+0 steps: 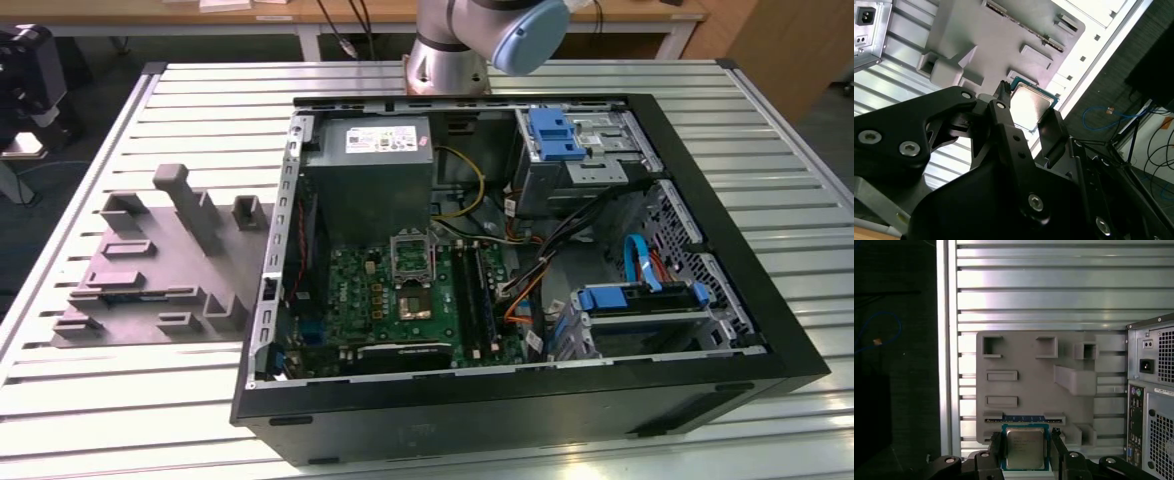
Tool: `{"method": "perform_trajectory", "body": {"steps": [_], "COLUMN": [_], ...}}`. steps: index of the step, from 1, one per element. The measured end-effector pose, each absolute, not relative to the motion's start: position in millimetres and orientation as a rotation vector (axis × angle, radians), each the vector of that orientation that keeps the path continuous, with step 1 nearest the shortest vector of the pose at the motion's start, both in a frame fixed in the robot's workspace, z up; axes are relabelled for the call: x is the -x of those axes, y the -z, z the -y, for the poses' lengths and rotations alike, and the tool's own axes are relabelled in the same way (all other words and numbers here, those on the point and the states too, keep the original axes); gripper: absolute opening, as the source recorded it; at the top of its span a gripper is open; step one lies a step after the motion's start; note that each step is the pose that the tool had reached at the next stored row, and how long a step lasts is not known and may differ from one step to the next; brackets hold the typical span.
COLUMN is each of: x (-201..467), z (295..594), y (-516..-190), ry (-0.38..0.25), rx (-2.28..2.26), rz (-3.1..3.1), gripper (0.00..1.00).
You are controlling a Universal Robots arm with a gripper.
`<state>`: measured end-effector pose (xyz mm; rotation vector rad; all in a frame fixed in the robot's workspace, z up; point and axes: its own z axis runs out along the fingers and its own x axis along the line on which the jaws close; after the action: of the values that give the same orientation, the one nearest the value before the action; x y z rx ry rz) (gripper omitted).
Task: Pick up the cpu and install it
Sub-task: 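Pick up the cpu and move it towards the insertion slot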
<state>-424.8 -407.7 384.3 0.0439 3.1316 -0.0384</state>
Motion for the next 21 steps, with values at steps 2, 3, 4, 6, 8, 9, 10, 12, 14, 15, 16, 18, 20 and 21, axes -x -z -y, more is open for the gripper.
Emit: {"method": "perform_trajectory", "body": {"steps": [2,3,4,6,8,9,10,12,14,15,16,18,20,21], "x": [422.2,422.1,422.0,421.9,421.5,421.3,421.0,420.3,419.3,418.6,417.8,416.3,415.5,415.1], "z": [407.7,407.7,407.8,407.7,407.7,407.7,407.7,407.8,407.7,407.7,407.8,407.7,407.7,407.7], "y": [-384.3,-384.3,-384.3,-384.3,-384.3,-384.3,-384.3,-384.3,-384.3,-384.3,-384.3,-384.3,-384.3,-384.3], "ry": [0.038,0.038,0.038,0.038,0.038,0.038,0.038,0.038,0.038,0.038,0.038,0.038,0.038,0.038], "rx": [-0.044,-0.044,-0.044,-0.044,-0.044,-0.044,-0.044,-0.044,-0.044,-0.044,-0.044,-0.044,-0.044,-0.044], "rz": [-3.132,-3.132,-3.132,-3.132,-3.132,-3.132,-3.132,-3.132,-3.132,-3.132,-3.132,-3.132,-3.132,-3.132], "gripper": [0.47,0.47,0.47,0.47,0.47,0.47,0.47,0.47,0.47,0.47,0.47,0.47,0.47,0.47]}}
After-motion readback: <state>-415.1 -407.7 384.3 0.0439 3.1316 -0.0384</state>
